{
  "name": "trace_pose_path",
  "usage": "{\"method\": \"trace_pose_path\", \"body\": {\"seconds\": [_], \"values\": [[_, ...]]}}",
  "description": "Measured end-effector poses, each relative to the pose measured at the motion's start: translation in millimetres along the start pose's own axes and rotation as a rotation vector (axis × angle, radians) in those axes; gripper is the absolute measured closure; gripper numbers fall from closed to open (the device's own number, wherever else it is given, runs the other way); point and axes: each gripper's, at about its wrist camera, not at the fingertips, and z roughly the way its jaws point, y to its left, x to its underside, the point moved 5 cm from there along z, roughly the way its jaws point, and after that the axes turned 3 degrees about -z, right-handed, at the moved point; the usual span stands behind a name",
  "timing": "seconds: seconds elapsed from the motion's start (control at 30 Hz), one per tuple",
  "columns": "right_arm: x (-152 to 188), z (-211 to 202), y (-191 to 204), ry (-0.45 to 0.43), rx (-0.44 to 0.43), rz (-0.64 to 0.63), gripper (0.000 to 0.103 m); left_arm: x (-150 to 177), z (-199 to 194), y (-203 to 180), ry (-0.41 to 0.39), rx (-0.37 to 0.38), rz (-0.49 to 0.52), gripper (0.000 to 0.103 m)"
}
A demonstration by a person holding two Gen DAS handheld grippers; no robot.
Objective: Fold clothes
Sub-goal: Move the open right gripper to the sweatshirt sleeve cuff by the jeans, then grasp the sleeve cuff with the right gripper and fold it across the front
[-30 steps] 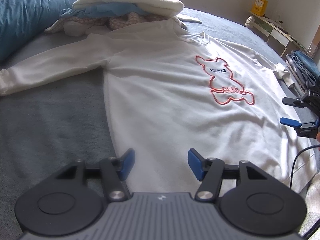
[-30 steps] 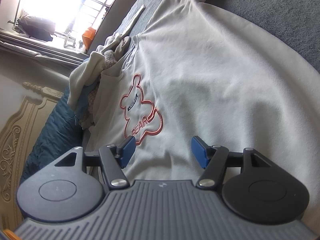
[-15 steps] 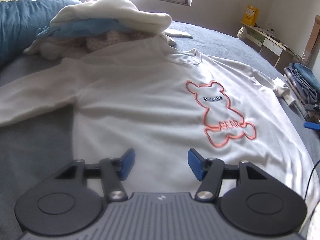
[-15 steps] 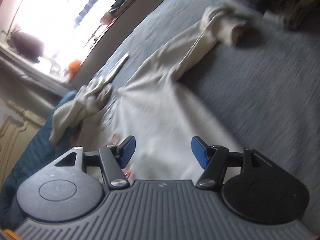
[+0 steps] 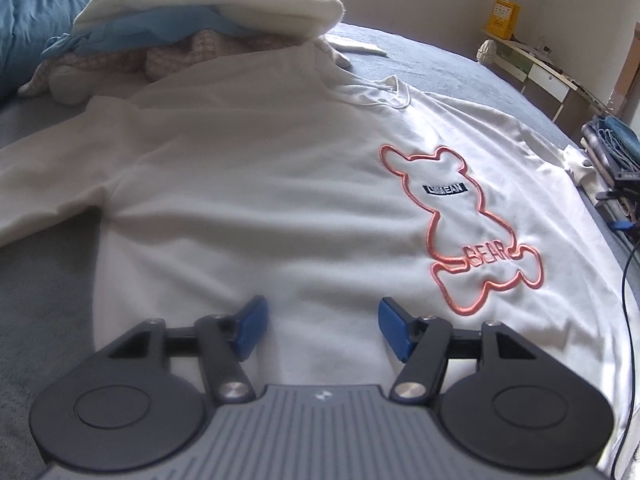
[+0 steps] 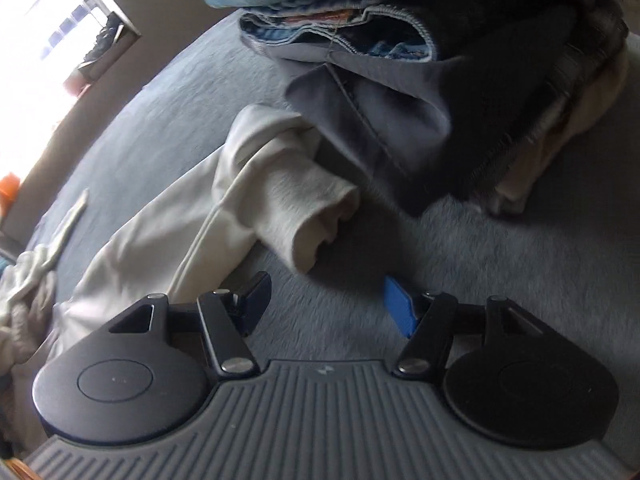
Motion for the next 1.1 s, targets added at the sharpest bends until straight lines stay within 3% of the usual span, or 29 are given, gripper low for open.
{"method": "trace_pose_path", "body": {"seconds": [0.13, 0.17, 0.3, 0.37, 0.6, 0.83, 0.93, 1.1], "values": [[-9.0, 13.2, 11.0, -0.055, -0.001, -0.062, 0.042, -0.8, 0.5, 0.9, -0.006, 0.004, 0.005, 0.040], [-10.1, 14.9, 12.7, -0.067, 0.012, -0.077, 0.047, -0.9, 0.3, 1.2, -0.008, 0.006, 0.005, 0.040], [-14.5, 9.6, 18.5, -0.121, 0.035, -0.103, 0.090, -1.4, 0.2, 2.5, -0.019, 0.013, 0.000, 0.040], [-17.0, -1.1, 25.7, -0.165, 0.033, -0.138, 0.095, -1.6, 0.4, 3.3, -0.026, 0.018, -0.004, 0.040], [-42.5, -66.9, 63.7, -0.313, -0.003, -0.284, 0.097, -2.3, 1.2, 6.5, -0.047, 0.043, -0.021, 0.040], [-93.9, -139.4, 101.2, -0.428, -0.098, -0.356, 0.097, -2.0, 0.2, 9.9, -0.066, 0.069, -0.041, 0.040], [-97.1, -167.8, 125.3, -0.445, -0.166, -0.407, 0.097, -1.4, 0.0, 11.4, -0.073, 0.079, -0.053, 0.040], [-79.6, -198.3, 176.9, -0.397, -0.313, -0.474, 0.097, -0.7, -0.3, 14.0, -0.082, 0.095, -0.070, 0.040]]}}
